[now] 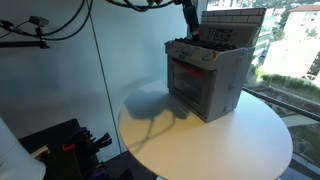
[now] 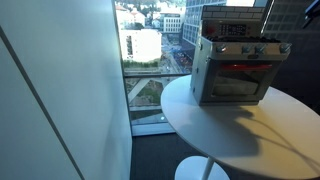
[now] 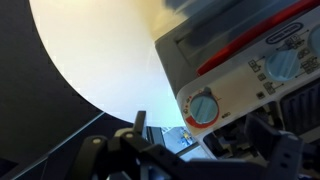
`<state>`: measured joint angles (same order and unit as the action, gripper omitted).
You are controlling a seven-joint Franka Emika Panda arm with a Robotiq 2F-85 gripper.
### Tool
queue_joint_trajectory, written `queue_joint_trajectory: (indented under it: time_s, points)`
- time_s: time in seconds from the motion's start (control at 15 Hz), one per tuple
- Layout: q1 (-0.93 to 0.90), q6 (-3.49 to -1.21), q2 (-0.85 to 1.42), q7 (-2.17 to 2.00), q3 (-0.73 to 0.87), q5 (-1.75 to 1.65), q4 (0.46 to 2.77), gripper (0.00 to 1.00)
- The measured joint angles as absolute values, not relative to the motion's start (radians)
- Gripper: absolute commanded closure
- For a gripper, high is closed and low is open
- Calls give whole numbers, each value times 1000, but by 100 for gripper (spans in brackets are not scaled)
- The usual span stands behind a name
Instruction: Turn the far right knob of the stove clockwise
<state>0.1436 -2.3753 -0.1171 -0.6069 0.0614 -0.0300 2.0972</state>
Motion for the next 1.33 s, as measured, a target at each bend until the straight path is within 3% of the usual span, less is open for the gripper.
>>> queue_joint_trajectory:
  time_s: [1.33]
  points:
    - [142, -2596, 27, -663, 82, -5, 2095, 0]
